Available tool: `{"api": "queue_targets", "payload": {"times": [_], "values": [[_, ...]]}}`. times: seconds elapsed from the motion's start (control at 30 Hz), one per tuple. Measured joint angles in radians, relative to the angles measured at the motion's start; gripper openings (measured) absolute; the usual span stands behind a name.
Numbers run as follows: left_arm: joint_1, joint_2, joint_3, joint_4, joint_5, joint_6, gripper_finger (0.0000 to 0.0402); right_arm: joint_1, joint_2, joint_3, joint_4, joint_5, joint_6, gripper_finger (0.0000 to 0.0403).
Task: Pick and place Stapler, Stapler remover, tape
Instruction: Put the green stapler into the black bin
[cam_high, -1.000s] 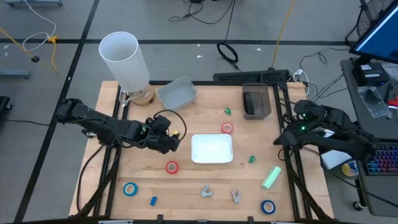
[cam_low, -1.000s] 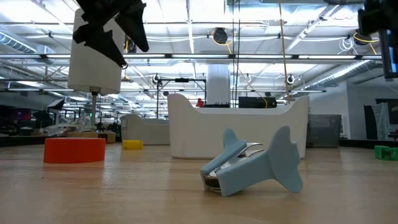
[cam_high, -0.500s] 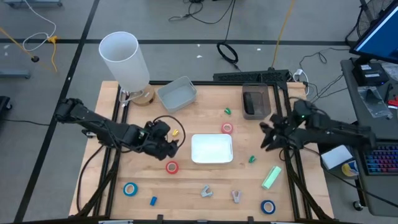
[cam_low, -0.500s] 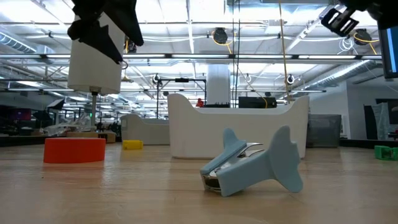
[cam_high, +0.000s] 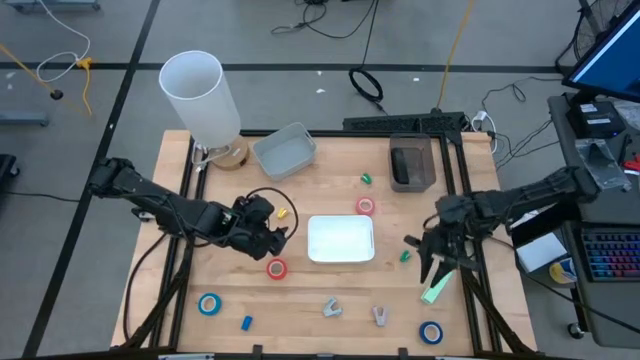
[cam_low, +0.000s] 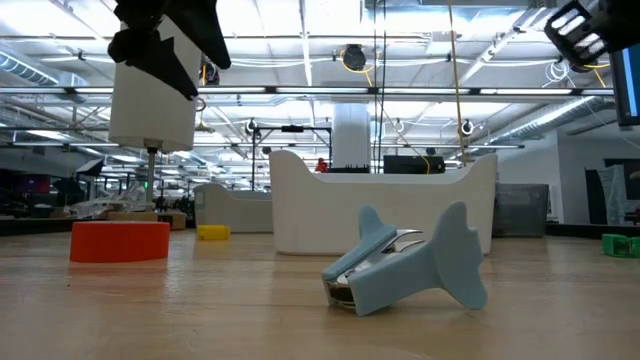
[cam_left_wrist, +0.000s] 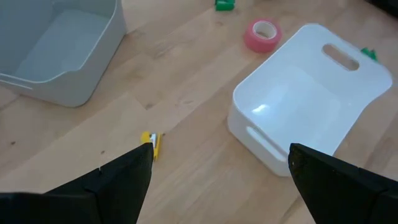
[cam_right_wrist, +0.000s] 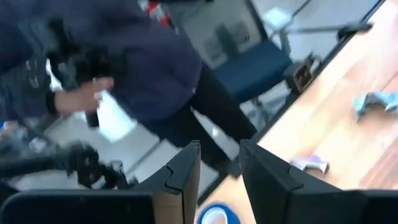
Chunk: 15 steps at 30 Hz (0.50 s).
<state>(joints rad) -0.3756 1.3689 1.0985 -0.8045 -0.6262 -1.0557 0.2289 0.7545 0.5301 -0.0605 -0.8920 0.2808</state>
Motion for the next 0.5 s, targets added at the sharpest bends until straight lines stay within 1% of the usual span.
{"api": "queue_targets", "payload": {"times": [0.1, 0.17, 0.3, 0.4, 0.5], "values": [[0.0, 0.0, 0.0, 0.033, 0.0, 0.001, 0.0365, 0.053, 0.022, 0.01, -0.081, 0.061, -0.073, 0.0105], [0.0, 0.0, 0.0, 0.057, 0.0, 0.008, 0.0365, 0.088, 0.039, 0.041, -0.173, 0.127, -0.141, 0.0105], [0.0, 0.0, 0.0, 0.073, 0.0, 0.015, 0.0365, 0.162, 0.086, 0.135, -0.428, 0.33, -0.312, 0.0105], [0.0, 0.0, 0.0, 0.073, 0.0, 0.014, 0.0365, 0.221, 0.136, 0.196, -0.574, 0.461, -0.392, 0.0105], [0.0, 0.0, 0.0, 0.073, 0.0, 0.014, 0.0365, 0.281, 0.188, 0.23, -0.647, 0.503, -0.427, 0.0105]]}}
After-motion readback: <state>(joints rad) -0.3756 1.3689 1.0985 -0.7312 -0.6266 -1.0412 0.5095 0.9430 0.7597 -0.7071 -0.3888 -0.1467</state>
